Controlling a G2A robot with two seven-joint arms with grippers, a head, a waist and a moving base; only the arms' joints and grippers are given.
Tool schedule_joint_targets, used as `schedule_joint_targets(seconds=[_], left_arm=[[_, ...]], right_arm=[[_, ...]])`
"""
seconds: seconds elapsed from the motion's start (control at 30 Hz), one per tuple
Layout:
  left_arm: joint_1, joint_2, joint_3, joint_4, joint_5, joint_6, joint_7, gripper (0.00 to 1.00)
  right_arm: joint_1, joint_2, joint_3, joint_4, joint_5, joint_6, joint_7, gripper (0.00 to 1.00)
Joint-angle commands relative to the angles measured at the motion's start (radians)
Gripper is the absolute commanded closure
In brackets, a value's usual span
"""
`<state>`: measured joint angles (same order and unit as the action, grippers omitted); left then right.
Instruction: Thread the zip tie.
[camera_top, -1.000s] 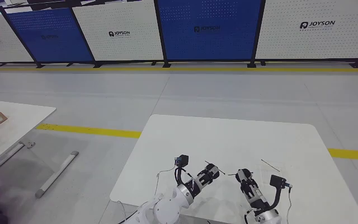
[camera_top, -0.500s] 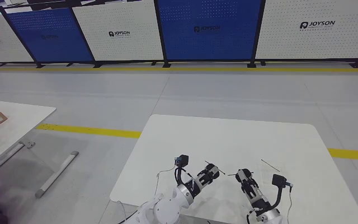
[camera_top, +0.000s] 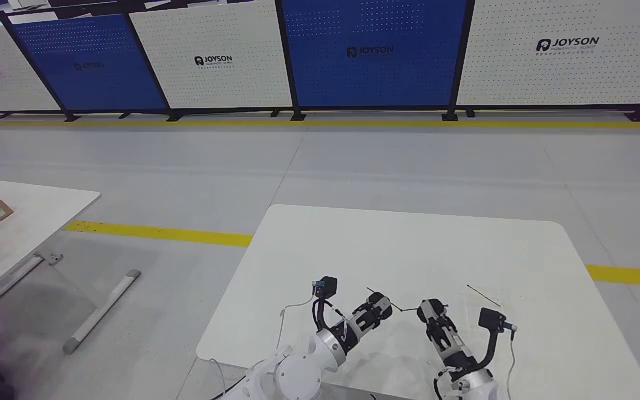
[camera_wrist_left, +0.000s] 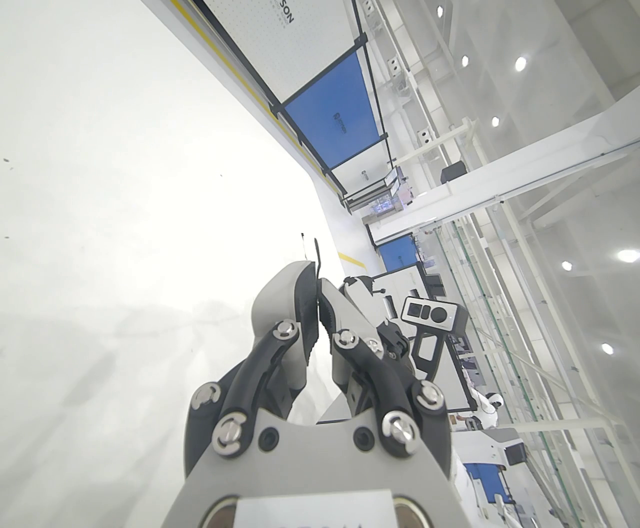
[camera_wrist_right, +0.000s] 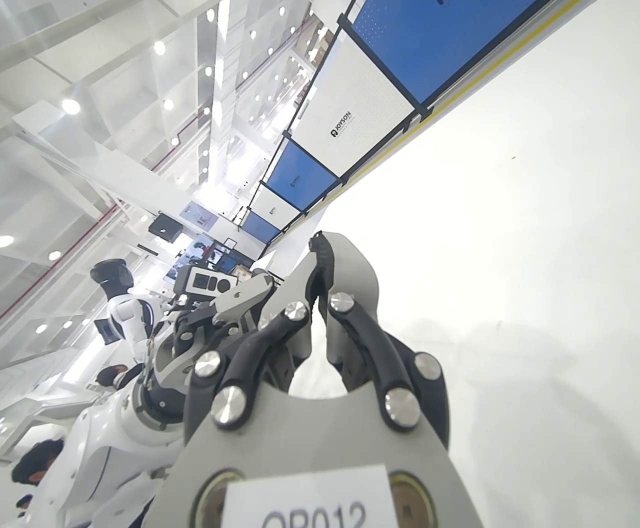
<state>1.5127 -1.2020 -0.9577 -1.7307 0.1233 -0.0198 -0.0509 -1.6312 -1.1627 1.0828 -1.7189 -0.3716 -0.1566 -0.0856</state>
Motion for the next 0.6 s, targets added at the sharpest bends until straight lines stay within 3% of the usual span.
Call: schedule_joint_targets(seconds=[0.0, 0.57], left_arm=[[0.000, 0.000, 0.000, 0.000, 0.000, 0.000, 0.000, 1.00], [0.000, 0.000, 0.000, 0.000, 0.000, 0.000, 0.000, 1.00]], right_arm=[[-0.004, -0.001, 0.006, -0.001, 0.008, -0.007, 0.001, 1.00], [-0.004, -0.007, 0.008, -0.005, -0.003, 0.002, 0.020, 1.00]])
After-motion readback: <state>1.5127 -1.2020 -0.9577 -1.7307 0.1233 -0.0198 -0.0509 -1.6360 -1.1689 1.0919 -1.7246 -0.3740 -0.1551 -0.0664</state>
